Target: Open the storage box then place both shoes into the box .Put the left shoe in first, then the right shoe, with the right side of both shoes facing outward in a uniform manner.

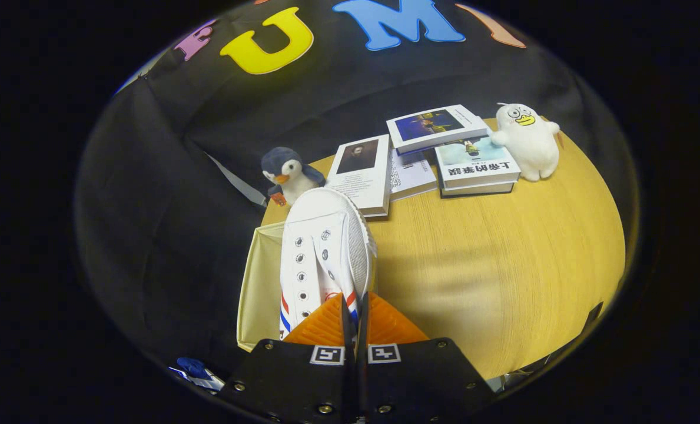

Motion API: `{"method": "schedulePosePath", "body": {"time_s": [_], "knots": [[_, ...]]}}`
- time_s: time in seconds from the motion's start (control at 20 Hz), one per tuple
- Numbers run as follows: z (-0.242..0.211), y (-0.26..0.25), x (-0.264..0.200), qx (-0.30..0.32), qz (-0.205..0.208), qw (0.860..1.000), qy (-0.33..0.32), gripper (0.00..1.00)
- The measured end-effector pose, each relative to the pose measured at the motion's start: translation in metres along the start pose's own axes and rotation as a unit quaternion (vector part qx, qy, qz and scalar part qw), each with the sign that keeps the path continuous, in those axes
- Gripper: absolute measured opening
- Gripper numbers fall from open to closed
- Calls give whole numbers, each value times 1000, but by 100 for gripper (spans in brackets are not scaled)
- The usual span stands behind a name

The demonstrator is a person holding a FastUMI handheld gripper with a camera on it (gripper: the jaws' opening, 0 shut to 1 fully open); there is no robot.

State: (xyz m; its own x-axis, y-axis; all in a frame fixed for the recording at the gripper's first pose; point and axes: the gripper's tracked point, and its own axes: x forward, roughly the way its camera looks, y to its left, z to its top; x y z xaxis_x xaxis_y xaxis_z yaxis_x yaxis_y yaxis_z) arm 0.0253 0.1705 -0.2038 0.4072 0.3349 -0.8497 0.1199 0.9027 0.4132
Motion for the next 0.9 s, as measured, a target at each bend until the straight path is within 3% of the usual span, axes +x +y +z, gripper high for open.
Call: {"method": "schedulePosePath", "body": {"time_s": [0.6,0.65,0.7,0.85,0.9], "knots": [[-6,38,45,-15,-9,1000,7,1],[-3,46,43,-10,7,1000,-2,22],[6,48,37,-10,14,1000,-18,33],[24,44,17,-38,8,998,-54,100],[30,43,5,-51,8,996,-67,99]]}}
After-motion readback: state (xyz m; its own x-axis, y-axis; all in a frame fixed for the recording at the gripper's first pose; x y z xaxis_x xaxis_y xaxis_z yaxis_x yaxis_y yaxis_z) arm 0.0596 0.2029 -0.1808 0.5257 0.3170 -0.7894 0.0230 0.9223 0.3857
